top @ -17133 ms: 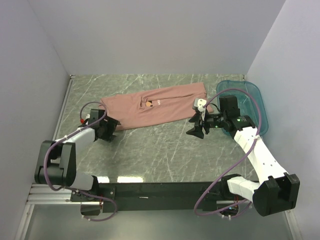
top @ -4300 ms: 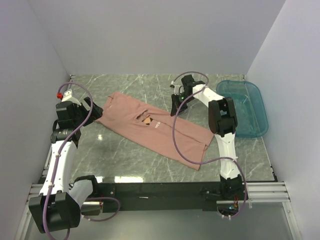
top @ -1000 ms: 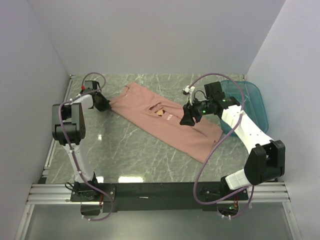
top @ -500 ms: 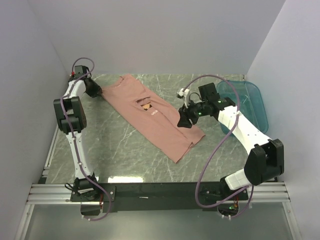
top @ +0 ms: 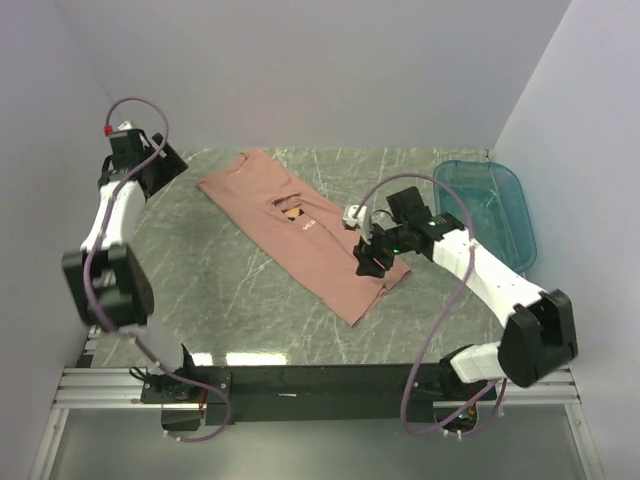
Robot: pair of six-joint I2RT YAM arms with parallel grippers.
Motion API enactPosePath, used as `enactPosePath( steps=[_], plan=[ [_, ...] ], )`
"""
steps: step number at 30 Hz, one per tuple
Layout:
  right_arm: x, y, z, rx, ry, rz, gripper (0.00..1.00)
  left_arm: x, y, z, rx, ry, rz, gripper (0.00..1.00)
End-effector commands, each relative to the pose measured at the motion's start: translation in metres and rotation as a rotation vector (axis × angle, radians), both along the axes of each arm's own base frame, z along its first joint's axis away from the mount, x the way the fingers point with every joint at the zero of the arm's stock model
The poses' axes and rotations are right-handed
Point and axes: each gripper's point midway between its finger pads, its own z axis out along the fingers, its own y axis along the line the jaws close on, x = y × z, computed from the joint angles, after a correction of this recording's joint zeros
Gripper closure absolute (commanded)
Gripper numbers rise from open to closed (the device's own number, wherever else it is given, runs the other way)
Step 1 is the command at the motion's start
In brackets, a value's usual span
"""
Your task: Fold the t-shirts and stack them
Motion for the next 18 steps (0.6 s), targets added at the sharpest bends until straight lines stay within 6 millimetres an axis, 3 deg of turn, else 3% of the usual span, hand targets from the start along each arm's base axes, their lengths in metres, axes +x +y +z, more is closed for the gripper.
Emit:
enactPosePath(
  steps=[1, 3, 4, 5, 6, 9, 10, 12, 14, 15, 17, 18],
  plan=[
    [-0.007, -0.013, 0.031, 0.089, -0.189, 0.118, 0.43, -0.024, -0.037, 0.047, 0.095, -0.176, -0.141, 0.16],
    [-0.013, -0.023, 0.048, 0.143, -0.263, 0.136, 0.41, -0.048, -0.062, 0.050, 0.111, -0.186, -0.209, 0.15],
    [-0.021, -0.025, 0.050, 0.182, -0.267, 0.158, 0.40, -0.056, -0.089, 0.050, 0.136, -0.194, -0.294, 0.15],
    [-0.016, -0.037, 0.058, 0.185, -0.331, 0.137, 0.39, -0.064, -0.102, 0.052, 0.153, -0.211, -0.338, 0.16],
    [-0.017, -0.041, 0.060, 0.189, -0.353, 0.134, 0.36, -0.083, -0.132, 0.048, 0.153, -0.226, -0.425, 0.16],
    [-0.012, -0.055, 0.060, 0.185, -0.398, 0.090, 0.33, -0.120, -0.176, 0.046, 0.167, -0.308, -0.603, 0.16],
    [-0.011, -0.058, 0.062, 0.191, -0.407, 0.082, 0.33, -0.137, -0.203, 0.044, 0.167, -0.334, -0.713, 0.15],
    [-0.011, -0.064, 0.075, 0.238, -0.425, 0.054, 0.31, -0.167, -0.233, 0.036, 0.153, -0.366, -0.819, 0.15],
    [-0.009, -0.068, 0.084, 0.255, -0.459, 0.025, 0.27, -0.185, -0.249, 0.031, 0.148, -0.373, -0.866, 0.13],
    [-0.006, -0.074, 0.085, 0.254, -0.470, 0.001, 0.25, -0.204, -0.267, 0.023, 0.138, -0.373, -0.926, 0.12],
    [-0.002, -0.077, 0.086, 0.270, -0.484, -0.038, 0.19, -0.215, -0.281, 0.019, 0.137, -0.380, -0.938, 0.11],
    [0.000, -0.081, 0.087, 0.274, -0.491, -0.055, 0.18, -0.234, -0.301, 0.011, 0.132, -0.375, -1.002, 0.10]
  ],
)
